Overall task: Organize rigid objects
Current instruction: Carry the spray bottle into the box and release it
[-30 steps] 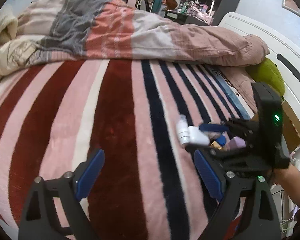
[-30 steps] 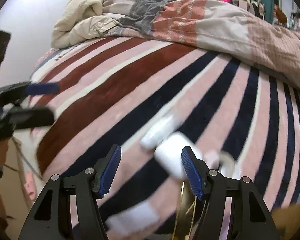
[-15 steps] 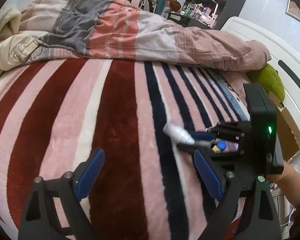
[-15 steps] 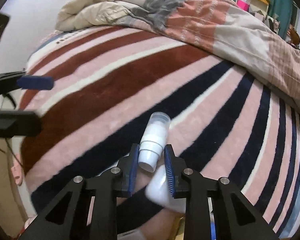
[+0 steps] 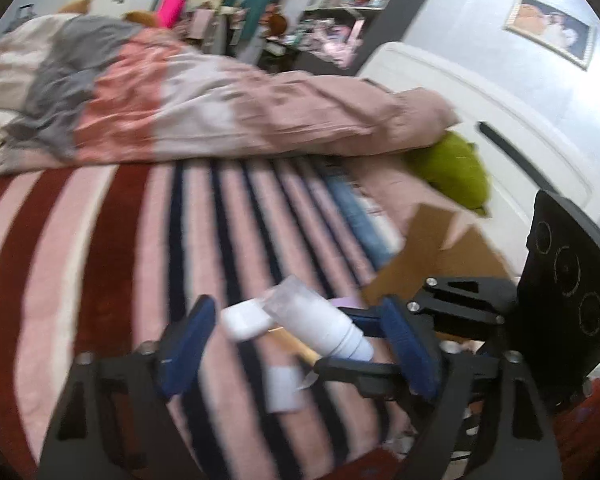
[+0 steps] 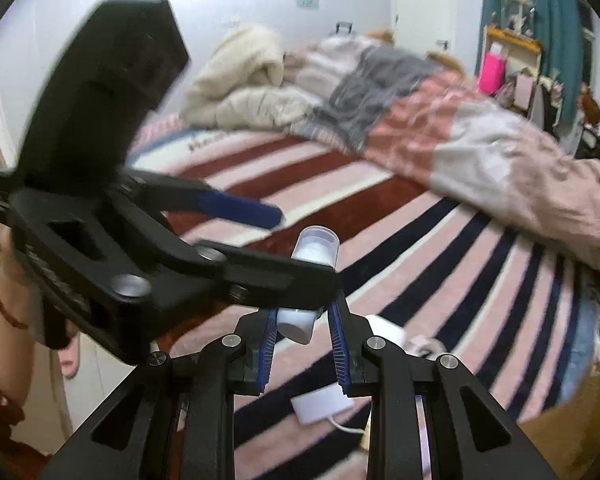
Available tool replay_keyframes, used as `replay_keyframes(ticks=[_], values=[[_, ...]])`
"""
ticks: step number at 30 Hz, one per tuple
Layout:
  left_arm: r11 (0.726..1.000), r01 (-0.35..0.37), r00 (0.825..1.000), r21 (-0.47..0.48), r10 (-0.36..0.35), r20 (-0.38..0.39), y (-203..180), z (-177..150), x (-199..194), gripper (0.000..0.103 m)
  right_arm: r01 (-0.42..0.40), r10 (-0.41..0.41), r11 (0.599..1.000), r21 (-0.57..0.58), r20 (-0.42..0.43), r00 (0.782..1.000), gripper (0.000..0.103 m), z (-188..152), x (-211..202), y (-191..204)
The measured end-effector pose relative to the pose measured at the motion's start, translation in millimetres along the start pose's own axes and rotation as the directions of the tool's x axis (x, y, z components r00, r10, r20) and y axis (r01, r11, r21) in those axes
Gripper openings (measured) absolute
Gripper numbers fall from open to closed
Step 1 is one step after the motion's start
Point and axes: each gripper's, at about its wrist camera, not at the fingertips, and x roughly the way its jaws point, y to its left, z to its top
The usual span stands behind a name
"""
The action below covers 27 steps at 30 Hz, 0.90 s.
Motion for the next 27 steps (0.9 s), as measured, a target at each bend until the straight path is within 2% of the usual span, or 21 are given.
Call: replay_keyframes(ticks=[2,3,4,9,14,16,20,25,27], values=[[0.998,0.058,0.998,0.015,-0.058,0.006,-21.3,9.4,3.6,0.051,0.031,-0.031,1.000,-0.004,0.042,0.999,0.020,-1.9,-24.6,-3.9],[0.997,0.070,0.998,0.024,-0.070,0.005,-31.1,13.3,6.3,0.049,0.048,-0.048,0.999,0.001,0.054,0.997,0.020,-3.5,-35.4,-8.4],[0.997,0.064,0.998,0.041,-0.064,0.006,-43.5,18.5,11.1,0.043,0.057,-0.058,0.998,0.011,0.068,0.996,0.020,-6.0,-45.4,-13.4],[0.989,0.093,0.995,0.115,-0.089,-0.041,-102.7,37.7,49.2,0.042,0.109,-0.119,0.990,0.092,0.107,0.987,0.020,-25.9,-93.8,-50.7],[0.979,0.120,0.989,0.167,-0.103,-0.106,-152.5,44.5,95.6,0.042,0.151,-0.172,0.971,0.186,0.101,0.980,0.020,-55.7,-129.4,-90.1],[0.976,0.131,0.983,0.176,-0.105,-0.151,-165.0,43.5,115.3,0.042,0.157,-0.179,0.962,0.225,0.079,0.981,0.020,-66.6,-140.3,-106.4],[0.972,0.130,0.970,0.194,-0.085,-0.226,-181.2,40.7,147.6,0.042,0.188,-0.188,0.950,0.251,-0.023,0.982,0.020,-85.0,-143.7,-132.2],[0.974,0.123,0.964,0.188,-0.073,-0.254,-185.9,40.2,162.5,0.042,0.196,-0.177,0.937,0.291,-0.089,0.980,0.021,-97.6,-143.3,-151.5],[0.976,0.102,0.966,0.195,-0.050,-0.255,-186.2,40.2,164.1,0.049,0.203,-0.177,0.931,0.302,-0.110,0.978,0.021,-99.4,-140.8,-152.5]])
